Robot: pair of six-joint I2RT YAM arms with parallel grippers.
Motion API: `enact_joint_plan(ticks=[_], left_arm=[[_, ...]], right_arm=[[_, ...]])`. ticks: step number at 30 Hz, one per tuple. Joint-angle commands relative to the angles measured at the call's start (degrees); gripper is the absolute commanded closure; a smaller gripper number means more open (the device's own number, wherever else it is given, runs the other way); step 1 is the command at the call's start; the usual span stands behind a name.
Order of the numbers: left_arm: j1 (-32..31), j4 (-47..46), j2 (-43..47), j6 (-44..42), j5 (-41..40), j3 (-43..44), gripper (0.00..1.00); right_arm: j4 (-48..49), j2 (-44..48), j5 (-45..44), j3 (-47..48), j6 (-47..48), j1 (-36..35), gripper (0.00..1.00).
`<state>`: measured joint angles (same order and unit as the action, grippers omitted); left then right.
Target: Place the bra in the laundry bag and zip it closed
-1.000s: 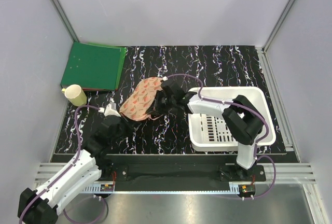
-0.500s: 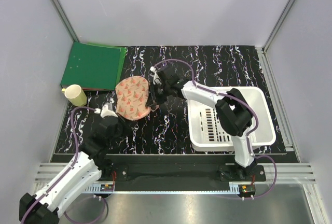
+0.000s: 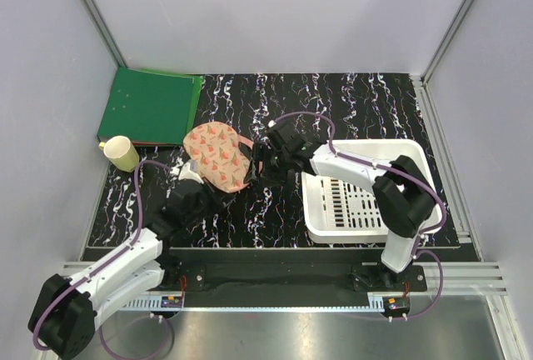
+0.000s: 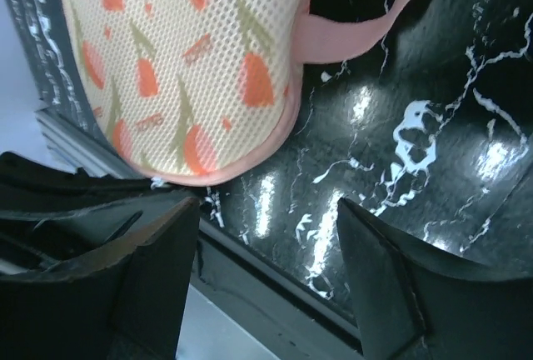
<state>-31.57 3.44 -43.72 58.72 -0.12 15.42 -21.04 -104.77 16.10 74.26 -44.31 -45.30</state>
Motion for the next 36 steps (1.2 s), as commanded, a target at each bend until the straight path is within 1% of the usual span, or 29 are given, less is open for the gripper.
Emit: enact_joint_plan(ticks=[1, 5, 8, 12, 14, 15, 16, 18, 20, 22, 23, 24, 25, 27, 28, 29, 31, 34, 36], left_arm=[[-0.51, -5.55, -0.22, -0.1, 1.44, 3.12, 1.0], [-0.95, -5.99, -0.04, 0.78, 1.53, 2.95, 1.0], [-1.21, -6.52, -0.04, 1.13, 1.79, 3.12, 1.0], [-1.74, -6.52, -0.48, 0.43, 1.79, 4.7, 1.0], [-1.83, -6.43, -1.53, -0.18, 2.05, 5.32, 1.0], [-1.83, -6.52, -1.97, -0.36, 2.31, 5.67, 1.0], [-1.83, -6.43, -2.59, -0.62, 2.49, 6.2, 1.0], [-1.91, -6.17, -3.73, -1.24, 2.67, 6.64, 1.0], [-1.74, -5.21, -4.26, -2.2, 1.71, 7.43, 1.0], [-0.87, -1.88, -4.61, -3.95, 1.0, 8.83, 1.0], [-0.08, 2.14, -4.79, -4.4, 0.3, 9.27, 1.0], [0.8, 3.49, -4.79, -4.84, 0.3, 9.63, 1.0], [3.68, 4.37, -4.62, -6.06, 0.3, 9.63, 1.0], [6.77, 8.49, -3.91, -6.95, 0.3, 9.89, 1.0], [9.92, 10.08, -3.74, -8.0, 0.21, 10.15, 1.0], [11.34, 12.53, -3.48, -8.53, -1.1, 10.42, 1.0], [14.76, 13.69, -3.38, -9.32, -1.37, 10.24, 1.0], [17.32, 14.66, -4.35, -9.94, -1.72, 9.81, 1.0], [17.95, 13.26, -6.01, -10.46, -1.82, 9.71, 1.0]], right_arm=[[8.72, 4.23, -0.11, -2.97, -7.27, -0.49, 0.25], [18.11, 2.56, 2.71, -5.88, -13.94, -1.11, 0.26], [20.5, 0.54, 3.85, -5.88, -17.81, -1.28, 0.29], [22.88, -0.61, 3.24, -5.79, -19.58, -1.46, 0.34], [22.88, -0.96, 1.75, -5.62, -19.41, -1.37, 0.41], [22.88, -1.14, 1.31, -5.27, -19.14, -1.37, 0.46], [22.8, -1.31, 0.7, -5.18, -18.79, -1.28, 0.62], [22.1, -2.45, 0.78, -4.65, -17.74, -0.32, 0.81], [22.0, -3.42, 2.27, -4.65, -16.08, 1.08, 0.94], [21.39, -3.34, 2.53, -4.91, -14.32, 1.96, 0.96], [19.3, -3.25, 2.71, -4.57, -12.31, 2.32, 0.97], [18.5, -3.25, 3.06, -4.47, -11.42, 3.45, 0.98], [17.97, -3.25, 4.8, -4.39, -10.62, 4.07, 0.99], [17.44, -3.33, 6.48, -4.47, -8.69, 6.0, 1.0], [17.09, -3.33, 8.14, -4.47, -7.81, 6.71, 1.0], [16.73, -3.51, 9.12, -3.86, -5.98, 7.24, 1.0], [14.99, -4.03, 11.4, -2.9, -4.21, 8.2, 1.0], [12.0, -6.05, 13.16, 0.0, -0.6, 8.3, 1.0], [10.85, -6.67, 13.78, 1.94, 1.51, 8.38, 1.0]])
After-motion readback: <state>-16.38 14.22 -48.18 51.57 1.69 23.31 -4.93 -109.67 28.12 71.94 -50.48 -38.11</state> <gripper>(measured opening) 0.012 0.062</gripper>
